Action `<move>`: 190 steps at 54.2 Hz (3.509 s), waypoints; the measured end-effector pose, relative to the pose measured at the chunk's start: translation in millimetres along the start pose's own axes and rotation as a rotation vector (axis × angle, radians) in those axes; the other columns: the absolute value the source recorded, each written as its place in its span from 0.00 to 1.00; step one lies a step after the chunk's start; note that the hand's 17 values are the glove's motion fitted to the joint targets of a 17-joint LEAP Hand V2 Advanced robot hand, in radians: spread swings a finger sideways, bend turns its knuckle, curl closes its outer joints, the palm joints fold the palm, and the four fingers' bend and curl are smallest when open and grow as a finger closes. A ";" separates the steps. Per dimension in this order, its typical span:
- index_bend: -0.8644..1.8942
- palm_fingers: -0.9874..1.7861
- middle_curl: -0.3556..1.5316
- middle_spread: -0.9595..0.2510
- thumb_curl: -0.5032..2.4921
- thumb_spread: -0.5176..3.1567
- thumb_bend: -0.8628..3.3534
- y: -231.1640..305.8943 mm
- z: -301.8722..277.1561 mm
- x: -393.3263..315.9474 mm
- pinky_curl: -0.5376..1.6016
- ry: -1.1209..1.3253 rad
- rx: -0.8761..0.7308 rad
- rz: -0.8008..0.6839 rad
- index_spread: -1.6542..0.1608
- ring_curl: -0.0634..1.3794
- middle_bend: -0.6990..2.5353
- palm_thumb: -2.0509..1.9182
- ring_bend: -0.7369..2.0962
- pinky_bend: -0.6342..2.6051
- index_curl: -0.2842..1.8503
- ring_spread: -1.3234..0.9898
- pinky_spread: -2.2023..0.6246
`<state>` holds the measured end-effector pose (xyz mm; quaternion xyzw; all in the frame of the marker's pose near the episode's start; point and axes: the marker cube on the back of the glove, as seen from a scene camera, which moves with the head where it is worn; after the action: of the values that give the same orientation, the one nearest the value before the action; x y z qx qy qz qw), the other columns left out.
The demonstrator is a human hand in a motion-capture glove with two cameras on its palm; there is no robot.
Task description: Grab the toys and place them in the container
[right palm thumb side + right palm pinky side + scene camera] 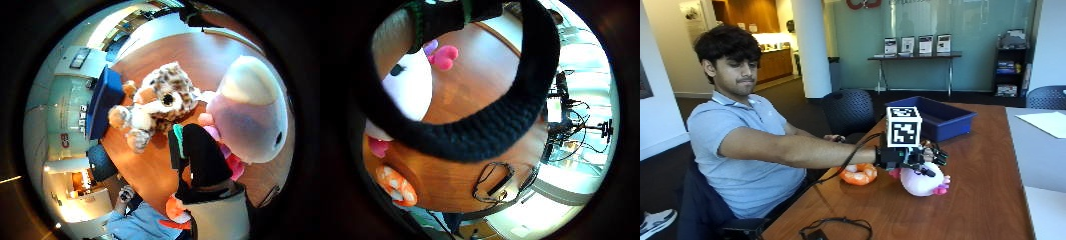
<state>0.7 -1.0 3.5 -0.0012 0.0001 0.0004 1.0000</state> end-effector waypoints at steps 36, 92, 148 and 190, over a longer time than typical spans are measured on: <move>0.45 0.69 0.27 0.77 0.31 0.57 0.34 -32.0 -82.5 -74.6 0.42 -0.093 0.313 -0.054 0.78 0.22 0.28 0.71 0.54 0.50 0.26 0.50 0.69; 0.37 0.30 0.31 0.79 0.28 0.51 0.20 -80.9 -154.3 -353.8 0.42 0.005 0.048 -0.362 0.74 0.18 0.25 0.50 0.33 0.48 0.28 0.56 0.79; 0.52 0.44 0.27 0.80 0.27 0.59 0.26 -29.1 53.7 -147.3 0.43 -0.127 -0.058 -0.150 0.74 0.16 0.25 0.58 0.37 0.53 0.32 0.57 0.76; 0.41 0.61 0.39 0.73 0.34 0.54 0.31 -38.9 -181.0 -246.8 0.42 -0.227 0.425 -0.285 0.82 0.34 0.36 0.68 0.58 0.51 0.36 0.50 0.69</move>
<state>-246.1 -40.5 -177.4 0.2085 -0.1122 -0.1399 0.9614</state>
